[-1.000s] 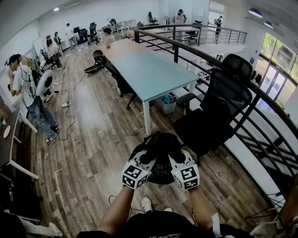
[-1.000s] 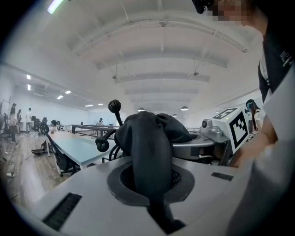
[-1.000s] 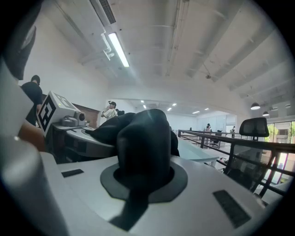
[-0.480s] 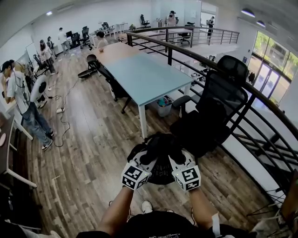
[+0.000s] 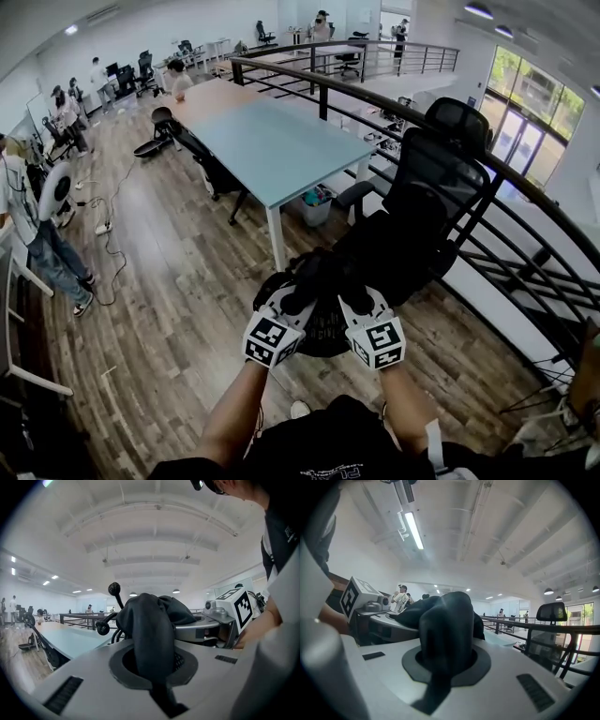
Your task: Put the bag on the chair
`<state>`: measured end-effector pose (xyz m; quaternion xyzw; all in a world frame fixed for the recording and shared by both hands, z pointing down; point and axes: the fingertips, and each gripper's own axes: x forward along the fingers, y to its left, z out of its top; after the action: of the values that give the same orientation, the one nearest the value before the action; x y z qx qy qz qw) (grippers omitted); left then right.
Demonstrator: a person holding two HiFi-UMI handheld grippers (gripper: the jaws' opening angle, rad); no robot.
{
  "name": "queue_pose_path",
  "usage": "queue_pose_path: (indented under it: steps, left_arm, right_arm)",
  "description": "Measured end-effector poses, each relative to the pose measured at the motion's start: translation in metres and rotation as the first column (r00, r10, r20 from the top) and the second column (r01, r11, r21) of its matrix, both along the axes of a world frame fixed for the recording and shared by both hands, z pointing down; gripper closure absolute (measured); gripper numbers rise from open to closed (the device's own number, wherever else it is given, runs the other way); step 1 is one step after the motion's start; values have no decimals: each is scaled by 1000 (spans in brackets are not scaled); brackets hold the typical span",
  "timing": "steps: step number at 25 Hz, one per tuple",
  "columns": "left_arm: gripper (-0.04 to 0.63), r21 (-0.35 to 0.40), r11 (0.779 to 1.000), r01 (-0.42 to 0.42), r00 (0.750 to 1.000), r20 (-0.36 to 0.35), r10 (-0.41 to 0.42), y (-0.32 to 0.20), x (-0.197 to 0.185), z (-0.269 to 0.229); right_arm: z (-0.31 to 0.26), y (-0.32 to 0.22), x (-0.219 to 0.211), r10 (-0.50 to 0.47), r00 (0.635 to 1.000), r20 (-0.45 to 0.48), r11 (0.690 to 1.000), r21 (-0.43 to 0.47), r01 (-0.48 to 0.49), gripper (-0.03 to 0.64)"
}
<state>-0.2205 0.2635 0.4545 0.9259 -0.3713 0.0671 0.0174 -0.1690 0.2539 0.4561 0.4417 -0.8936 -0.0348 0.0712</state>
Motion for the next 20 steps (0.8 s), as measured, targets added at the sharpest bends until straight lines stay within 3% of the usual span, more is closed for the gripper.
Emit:
queue_pose_path:
  steps: [11, 20]
  left_arm:
    - [563, 14, 999, -41, 999, -21, 41, -48, -10, -4]
    - [563, 16, 999, -41, 999, 1, 41, -110, 12, 1]
  right_arm:
    - [-3, -44, -11, 2, 1000, -17, 1000, 4, -2, 577]
    - [1, -105, 9, -22, 1000, -11, 1000, 8, 22, 578]
